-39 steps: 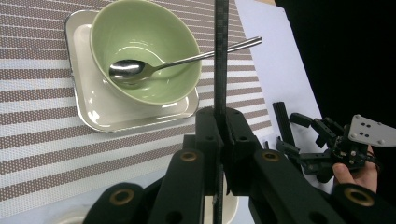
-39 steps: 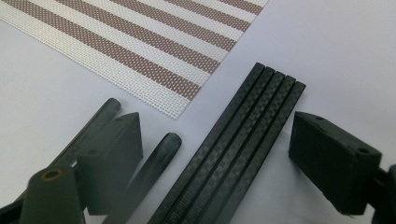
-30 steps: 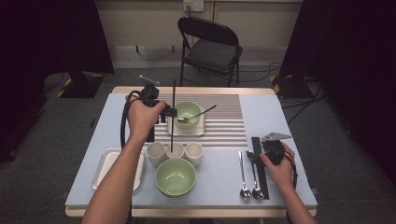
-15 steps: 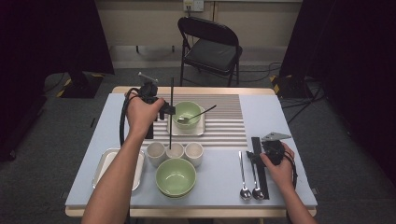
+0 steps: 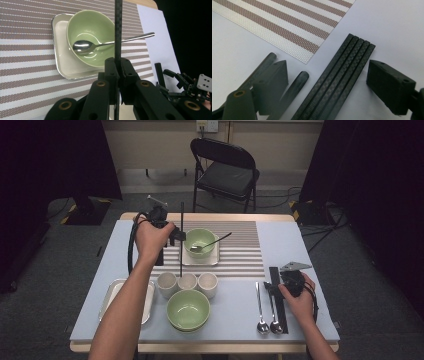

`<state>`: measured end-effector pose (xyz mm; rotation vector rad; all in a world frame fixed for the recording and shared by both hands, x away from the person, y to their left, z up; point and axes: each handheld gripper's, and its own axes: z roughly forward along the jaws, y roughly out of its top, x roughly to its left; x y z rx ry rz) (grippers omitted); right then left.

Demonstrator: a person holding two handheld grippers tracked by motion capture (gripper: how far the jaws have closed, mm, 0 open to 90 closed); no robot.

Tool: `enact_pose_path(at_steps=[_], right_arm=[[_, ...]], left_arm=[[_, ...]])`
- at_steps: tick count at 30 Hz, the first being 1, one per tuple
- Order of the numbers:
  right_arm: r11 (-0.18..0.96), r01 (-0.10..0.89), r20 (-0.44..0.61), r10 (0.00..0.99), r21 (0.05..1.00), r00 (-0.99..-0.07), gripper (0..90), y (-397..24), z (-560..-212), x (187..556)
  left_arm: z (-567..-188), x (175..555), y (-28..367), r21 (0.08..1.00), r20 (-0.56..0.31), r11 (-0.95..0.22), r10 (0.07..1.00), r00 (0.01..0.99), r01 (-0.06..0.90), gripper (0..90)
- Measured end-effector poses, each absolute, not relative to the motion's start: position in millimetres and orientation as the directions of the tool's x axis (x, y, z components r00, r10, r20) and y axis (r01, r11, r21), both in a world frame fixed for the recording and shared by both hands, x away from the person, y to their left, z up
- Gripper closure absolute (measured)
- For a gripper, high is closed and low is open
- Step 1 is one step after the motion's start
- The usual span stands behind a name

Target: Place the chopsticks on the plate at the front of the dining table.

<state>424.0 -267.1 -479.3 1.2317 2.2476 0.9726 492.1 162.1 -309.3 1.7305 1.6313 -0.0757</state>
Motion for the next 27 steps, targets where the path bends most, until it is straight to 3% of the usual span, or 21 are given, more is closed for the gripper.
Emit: enact_pose_path(at_steps=[27], right_arm=[[0.369, 0.571, -0.012, 0.847, 0.733, -0.532, 16.2, -267, -479, 424]], left_arm=[[-324, 513, 167, 0.461, -0.51, 0.109, 0.844, 0.163, 0.881, 86.2]])
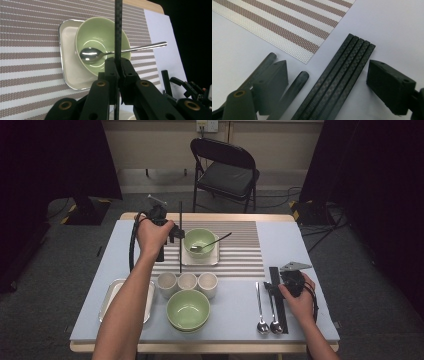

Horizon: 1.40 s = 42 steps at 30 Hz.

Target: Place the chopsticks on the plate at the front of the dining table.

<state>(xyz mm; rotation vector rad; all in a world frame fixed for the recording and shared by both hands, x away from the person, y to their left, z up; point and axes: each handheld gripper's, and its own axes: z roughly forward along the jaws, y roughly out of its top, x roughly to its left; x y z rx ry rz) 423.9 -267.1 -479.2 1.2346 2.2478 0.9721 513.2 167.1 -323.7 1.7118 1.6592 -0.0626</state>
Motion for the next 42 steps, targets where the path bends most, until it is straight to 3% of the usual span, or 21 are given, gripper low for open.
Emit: enact_pose_path(at_steps=[42], right_arm=[[0.371, 0.571, -0.011, 0.845, 0.732, -0.534, 16.1, -267, -479, 424]], left_arm=[[-348, 540, 171, 0.438, -0.502, 0.131, 0.857, 0.121, 0.889, 86.2]])
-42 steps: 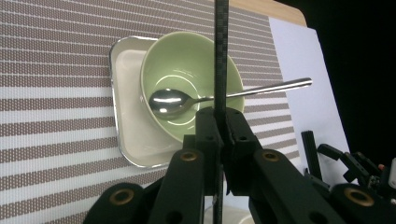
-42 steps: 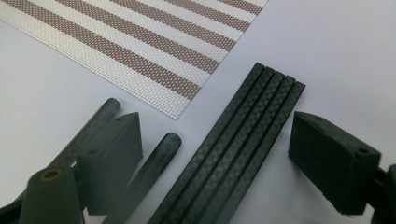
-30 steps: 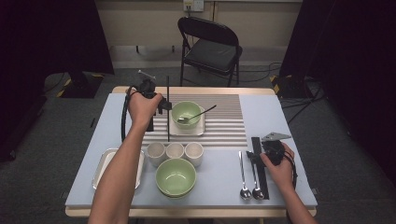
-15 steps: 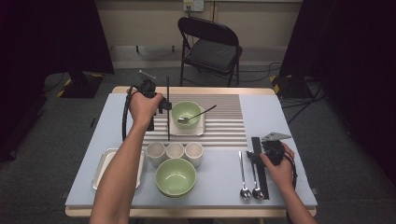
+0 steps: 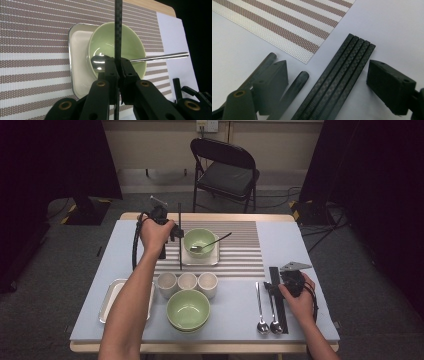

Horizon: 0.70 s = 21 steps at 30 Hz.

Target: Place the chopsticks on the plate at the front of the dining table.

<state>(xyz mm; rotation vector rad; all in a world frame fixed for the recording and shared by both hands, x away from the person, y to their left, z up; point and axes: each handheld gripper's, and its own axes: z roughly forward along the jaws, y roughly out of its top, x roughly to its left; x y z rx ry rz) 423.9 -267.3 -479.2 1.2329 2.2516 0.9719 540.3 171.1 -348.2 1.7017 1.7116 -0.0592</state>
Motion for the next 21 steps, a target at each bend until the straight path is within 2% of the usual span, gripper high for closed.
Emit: enact_pose_path(at_steps=[21], right_arm=[[0.371, 0.571, -0.012, 0.845, 0.733, -0.534, 16.1, -267, -479, 424]], left_arm=[[-364, 550, 177, 0.43, -0.49, 0.148, 0.867, 0.093, 0.89, 86.1]])
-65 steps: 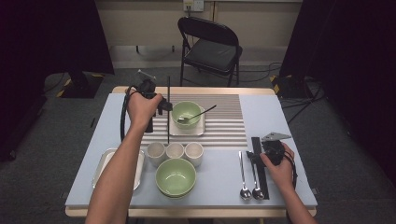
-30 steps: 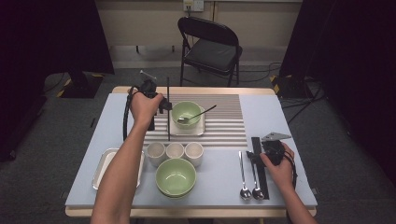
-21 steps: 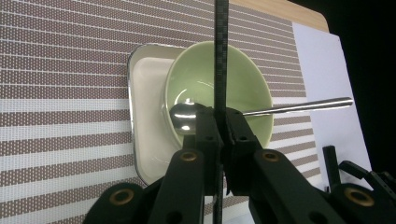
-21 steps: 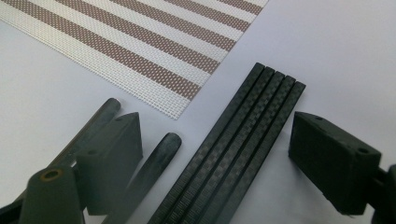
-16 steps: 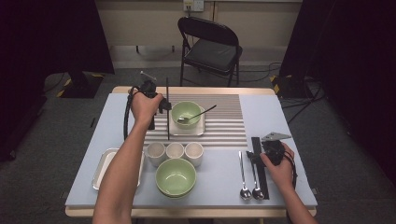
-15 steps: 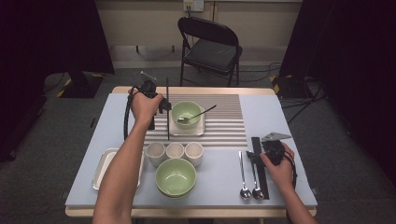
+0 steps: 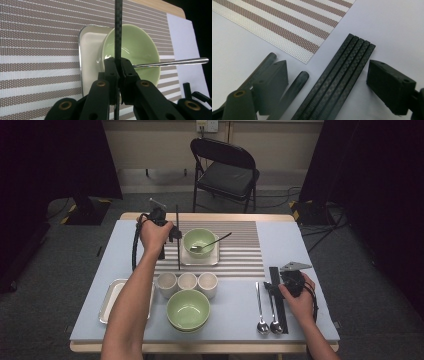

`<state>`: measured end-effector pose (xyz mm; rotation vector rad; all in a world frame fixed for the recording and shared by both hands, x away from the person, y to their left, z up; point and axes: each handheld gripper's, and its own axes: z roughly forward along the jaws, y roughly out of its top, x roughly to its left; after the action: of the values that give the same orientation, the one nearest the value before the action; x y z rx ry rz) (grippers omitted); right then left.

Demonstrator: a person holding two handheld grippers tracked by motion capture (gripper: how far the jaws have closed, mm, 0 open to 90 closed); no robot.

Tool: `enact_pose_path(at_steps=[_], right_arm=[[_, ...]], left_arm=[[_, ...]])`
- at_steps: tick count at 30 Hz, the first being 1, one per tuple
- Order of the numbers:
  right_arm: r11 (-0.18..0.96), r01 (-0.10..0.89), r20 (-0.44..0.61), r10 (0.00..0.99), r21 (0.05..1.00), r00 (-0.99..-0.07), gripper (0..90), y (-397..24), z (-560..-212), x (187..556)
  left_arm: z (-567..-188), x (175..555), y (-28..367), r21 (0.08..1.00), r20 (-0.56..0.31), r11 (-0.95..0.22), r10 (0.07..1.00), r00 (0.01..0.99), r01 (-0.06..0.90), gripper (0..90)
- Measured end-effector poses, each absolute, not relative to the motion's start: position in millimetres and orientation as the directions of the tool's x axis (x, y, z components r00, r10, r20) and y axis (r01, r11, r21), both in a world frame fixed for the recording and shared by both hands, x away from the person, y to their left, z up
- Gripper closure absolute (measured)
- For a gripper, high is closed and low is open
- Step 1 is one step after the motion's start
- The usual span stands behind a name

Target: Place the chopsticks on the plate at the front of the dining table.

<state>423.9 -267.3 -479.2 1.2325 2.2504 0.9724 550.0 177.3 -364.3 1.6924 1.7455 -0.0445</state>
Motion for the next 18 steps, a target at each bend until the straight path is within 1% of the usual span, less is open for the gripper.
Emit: enact_pose_path(at_steps=[10, 18], right_arm=[[0.37, 0.571, -0.012, 0.846, 0.733, -0.533, 16.1, -267.2, -479.3, 423.9], [0.37, 0.571, -0.012, 0.846, 0.733, -0.533, 16.1, -267.2, -479.3, 423.8]], left_arm=[[-367.8, 552.7, 174.2, 0.44, -0.479, 0.138, 0.872, 0.102, 0.887, 86.1], [-372.5, 555.4, 172.4, 0.427, -0.474, 0.133, 0.875, 0.097, 0.895, 86.1]])
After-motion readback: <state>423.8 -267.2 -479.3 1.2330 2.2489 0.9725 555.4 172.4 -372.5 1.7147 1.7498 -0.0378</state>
